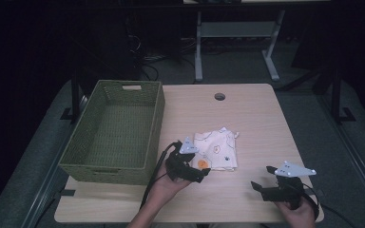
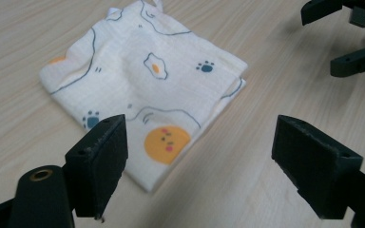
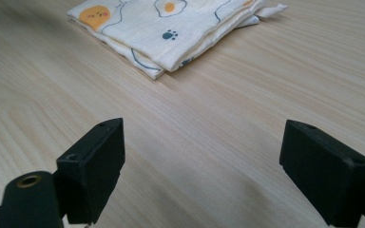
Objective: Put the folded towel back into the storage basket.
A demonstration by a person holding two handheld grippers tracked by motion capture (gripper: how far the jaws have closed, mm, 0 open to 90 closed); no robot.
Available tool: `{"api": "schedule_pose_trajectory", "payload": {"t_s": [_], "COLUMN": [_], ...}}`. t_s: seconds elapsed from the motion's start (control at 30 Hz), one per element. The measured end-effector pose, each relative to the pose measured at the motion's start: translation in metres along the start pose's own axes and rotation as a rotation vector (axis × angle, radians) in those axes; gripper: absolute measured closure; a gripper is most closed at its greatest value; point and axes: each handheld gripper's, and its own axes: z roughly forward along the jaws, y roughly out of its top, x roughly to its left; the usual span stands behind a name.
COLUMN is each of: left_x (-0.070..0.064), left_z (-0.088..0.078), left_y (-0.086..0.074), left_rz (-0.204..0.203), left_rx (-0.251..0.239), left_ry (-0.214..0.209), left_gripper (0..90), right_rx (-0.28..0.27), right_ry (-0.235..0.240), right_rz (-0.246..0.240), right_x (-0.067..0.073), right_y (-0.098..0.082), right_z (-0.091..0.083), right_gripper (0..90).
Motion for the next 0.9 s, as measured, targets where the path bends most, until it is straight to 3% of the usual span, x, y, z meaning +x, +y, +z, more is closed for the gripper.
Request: {"api": "schedule_pose_trajectory", "payload": {"t_s": [0.27,0.53,0.8,0.9], "left_x": [0.006,0.006,0.015,0.018], "left_z": [0.019,0.038,0.056,0.063], "left_y": [0.023,0.037,0.049,0.052], "left_rz": [-0.002,0.044,0.011,0.025], "left_rx": [0.031,0.088,0.115,0.135], "left_ry": [0.007,0.026,0.002,0.015], "left_gripper": [23.0,23.4,27.0,28.1], "right_rx": [0.003,0.002,-0.001,-0.001], "right_ry": [0.005,0.013,0.015,0.016], "right_rz": [-0.010,-0.004,-0.013,-0.019], "right_x": [0.000,0.000,0.000,0.001], "right_y": [0.001,0.001,0.001,0.001], "right_z": [0.000,0.000,0.000,0.000], "right_gripper": [14.9,14.9,14.9,14.9]}}
